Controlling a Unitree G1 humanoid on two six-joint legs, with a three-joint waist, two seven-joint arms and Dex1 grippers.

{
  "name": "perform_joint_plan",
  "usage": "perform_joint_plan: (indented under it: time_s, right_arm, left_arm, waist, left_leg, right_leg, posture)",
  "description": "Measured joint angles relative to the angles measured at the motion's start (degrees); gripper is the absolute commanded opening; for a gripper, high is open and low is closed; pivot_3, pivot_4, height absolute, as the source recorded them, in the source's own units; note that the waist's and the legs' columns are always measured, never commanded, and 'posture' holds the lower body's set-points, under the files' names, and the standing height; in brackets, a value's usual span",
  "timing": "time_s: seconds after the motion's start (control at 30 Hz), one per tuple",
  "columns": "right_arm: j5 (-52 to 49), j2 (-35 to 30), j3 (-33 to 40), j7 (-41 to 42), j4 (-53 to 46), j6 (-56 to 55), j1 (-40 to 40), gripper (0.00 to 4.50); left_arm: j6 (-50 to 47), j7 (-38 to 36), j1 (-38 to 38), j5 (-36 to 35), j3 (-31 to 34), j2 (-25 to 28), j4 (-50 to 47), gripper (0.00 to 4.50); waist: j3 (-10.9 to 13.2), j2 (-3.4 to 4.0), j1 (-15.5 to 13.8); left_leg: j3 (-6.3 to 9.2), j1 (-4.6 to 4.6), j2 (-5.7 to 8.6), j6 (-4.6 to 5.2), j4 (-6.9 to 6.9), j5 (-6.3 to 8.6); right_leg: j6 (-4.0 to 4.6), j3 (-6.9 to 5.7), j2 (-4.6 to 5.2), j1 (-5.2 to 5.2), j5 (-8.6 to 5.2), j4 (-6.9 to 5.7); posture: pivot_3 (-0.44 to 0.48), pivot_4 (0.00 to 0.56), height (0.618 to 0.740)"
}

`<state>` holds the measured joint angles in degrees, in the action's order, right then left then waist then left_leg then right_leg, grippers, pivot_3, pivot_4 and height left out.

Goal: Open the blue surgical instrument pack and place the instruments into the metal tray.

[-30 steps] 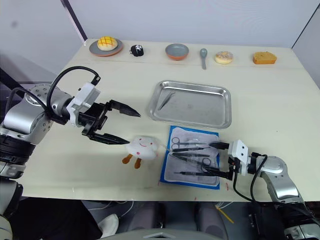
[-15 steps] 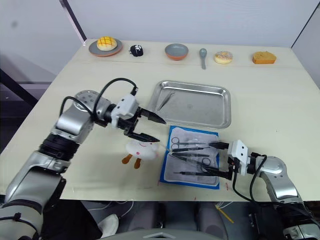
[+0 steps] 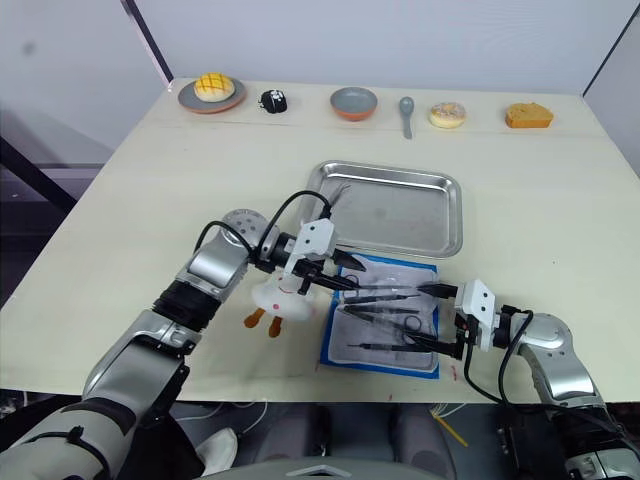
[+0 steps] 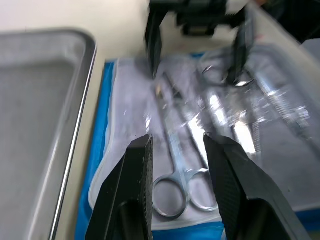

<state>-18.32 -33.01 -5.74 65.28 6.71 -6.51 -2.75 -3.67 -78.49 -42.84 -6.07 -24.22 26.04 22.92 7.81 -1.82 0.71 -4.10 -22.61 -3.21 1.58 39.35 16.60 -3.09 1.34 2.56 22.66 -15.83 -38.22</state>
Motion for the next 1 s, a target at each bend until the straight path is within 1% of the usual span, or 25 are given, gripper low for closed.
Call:
perform_joint_plan:
  time_s: [0.3,0.53,0.6,0.67,0.7,0.73,1.0]
  right_arm:
    - [0.0,0.3,0.0,-0.4,-0.1,0.0,0.1,4.50]
    - [0.0,0.3,0.0,-0.6,-0.1,0.0,0.1,4.50]
    - [0.0,0.3,0.0,-0.6,-0.1,0.0,0.1,4.50]
    - [0.0,0.3,0.0,-0.6,0.0,0.0,0.1,4.50]
    - [0.0,0.3,0.0,-0.6,0.0,0.0,0.1,4.50]
    - [0.0,0.3,0.0,-0.6,0.0,0.0,0.1,4.50]
    - [0.0,0.3,0.0,-0.7,-0.1,0.0,0.3,4.50]
  left_arm:
    - [-1.1,1.3,0.0,2.4,-0.2,-3.8,2.4,1.72]
    - [-2.1,2.8,0.0,4.9,-0.6,-5.0,2.5,1.72]
    - [-1.9,3.2,0.0,5.7,-0.6,-5.1,2.6,1.14]
    - [-1.7,3.2,0.0,6.0,-0.6,-5.3,2.6,0.73]
    - [-1.7,3.2,0.0,6.2,-0.6,-5.4,2.6,0.17]
    - [-1.7,3.2,0.0,6.2,-0.6,-5.4,2.6,0.08]
    - [-2.1,2.0,-0.1,6.6,-0.6,-5.8,2.6,0.08]
  waist:
    - [0.0,0.00,0.0]
    - [0.0,0.00,0.0]
    - [0.0,0.00,0.0]
    - [0.0,0.00,0.0]
    - [0.0,0.00,0.0]
    - [0.0,0.00,0.0]
    - [-0.1,0.02,0.0]
  left_leg:
    - [0.02,0.00,0.00,0.00,0.00,0.00]
    - [0.02,0.00,0.00,0.00,0.00,0.00]
    - [0.03,0.00,0.00,0.00,0.00,0.00]
    - [0.02,0.00,0.00,0.00,0.00,0.00]
    - [0.03,0.01,0.00,0.00,0.00,0.00]
    - [0.02,0.01,0.00,0.00,0.00,0.00]
    - [0.03,0.01,0.00,0.00,0.00,0.00]
  right_leg:
    - [0.00,0.00,0.00,0.00,0.00,0.00]
    - [0.00,0.01,0.00,0.00,0.00,0.00]
    - [0.00,0.01,0.00,-0.01,0.00,0.00]
    - [0.00,0.01,0.00,-0.01,0.00,0.00]
    - [0.00,0.00,0.00,-0.01,0.00,0.00]
    - [0.00,0.00,0.00,-0.01,0.00,0.00]
    - [0.00,0.00,0.00,-0.02,0.00,0.00]
  posture:
    - [0.000,0.150,0.732]
    - [0.000,0.150,0.732]
    - [0.000,0.150,0.732]
    - [0.000,0.150,0.732]
    - [0.000,0.150,0.732]
    - [0.000,0.150,0.732]
    - [0.000,0.150,0.732]
